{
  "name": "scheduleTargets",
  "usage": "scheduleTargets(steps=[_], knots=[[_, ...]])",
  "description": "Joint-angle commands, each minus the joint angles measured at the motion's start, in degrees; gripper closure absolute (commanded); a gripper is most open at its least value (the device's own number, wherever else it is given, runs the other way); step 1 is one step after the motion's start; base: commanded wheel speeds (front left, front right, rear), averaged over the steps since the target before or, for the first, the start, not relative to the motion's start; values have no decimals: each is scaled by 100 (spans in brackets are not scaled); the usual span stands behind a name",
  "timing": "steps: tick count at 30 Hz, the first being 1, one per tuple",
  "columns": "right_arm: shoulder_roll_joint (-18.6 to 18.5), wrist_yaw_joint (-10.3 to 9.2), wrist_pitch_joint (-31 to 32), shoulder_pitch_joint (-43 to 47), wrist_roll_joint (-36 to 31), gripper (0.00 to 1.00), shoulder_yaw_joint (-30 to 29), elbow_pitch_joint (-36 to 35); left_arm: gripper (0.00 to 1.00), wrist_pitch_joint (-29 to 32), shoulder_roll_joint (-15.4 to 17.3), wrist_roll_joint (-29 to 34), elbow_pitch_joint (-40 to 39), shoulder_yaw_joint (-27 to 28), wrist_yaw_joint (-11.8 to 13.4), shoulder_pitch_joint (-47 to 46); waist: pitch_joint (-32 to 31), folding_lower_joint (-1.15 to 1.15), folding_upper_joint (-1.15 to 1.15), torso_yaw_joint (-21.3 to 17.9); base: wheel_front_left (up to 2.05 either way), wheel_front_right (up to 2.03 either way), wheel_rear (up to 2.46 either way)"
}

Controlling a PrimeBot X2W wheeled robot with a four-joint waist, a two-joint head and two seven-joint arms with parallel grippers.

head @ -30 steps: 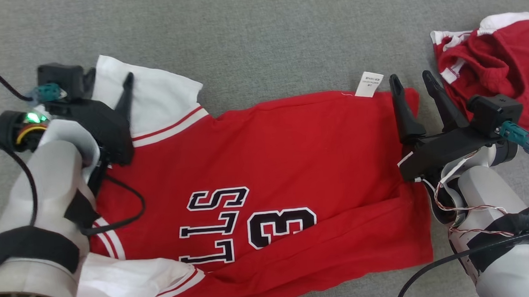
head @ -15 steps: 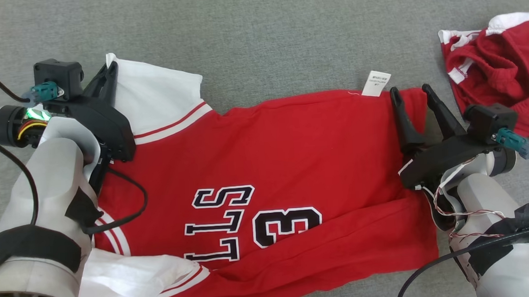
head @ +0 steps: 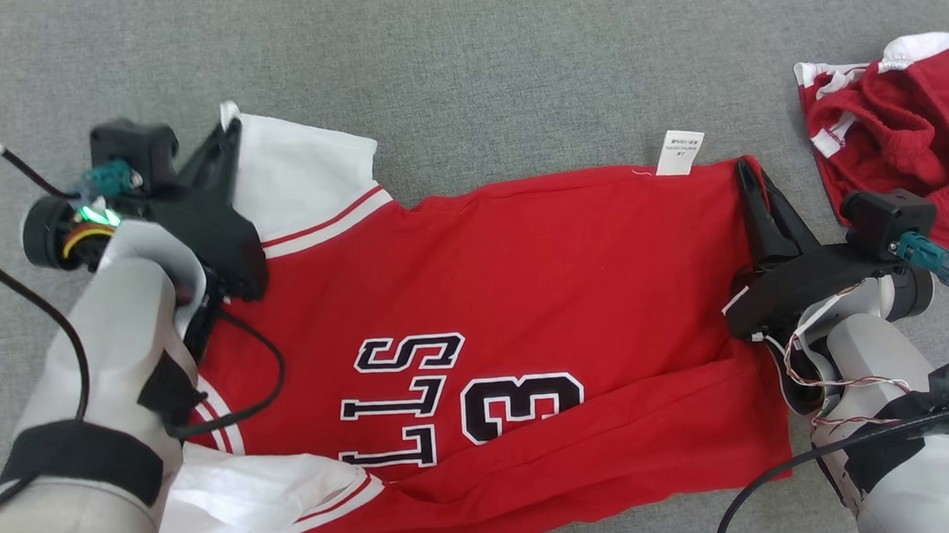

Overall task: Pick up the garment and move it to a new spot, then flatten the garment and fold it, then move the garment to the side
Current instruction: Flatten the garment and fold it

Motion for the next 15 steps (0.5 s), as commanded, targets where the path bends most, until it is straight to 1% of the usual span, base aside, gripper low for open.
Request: scheduleTargets(steps=[1,6,10,15], knots=[[10,-7,-1,40,-23,100,-18,7,100,-33,42,-121,-32,-88,7,151,-13,0,0,10,0,0,0],[-14,-7,-2,90,-69,100,-137,-60,100,-34,122,-346,-179,-225,7,193,-62,0,0,30,0,0,0],[8,-7,-2,187,-93,100,-223,-156,100,-35,228,-375,-573,-158,7,347,-200,0,0,66,0,0,0],[-67,-7,-1,428,-76,100,-258,-271,100,-33,300,-351,-1153,-14,7,747,-484,0,0,191,0,0,0]])
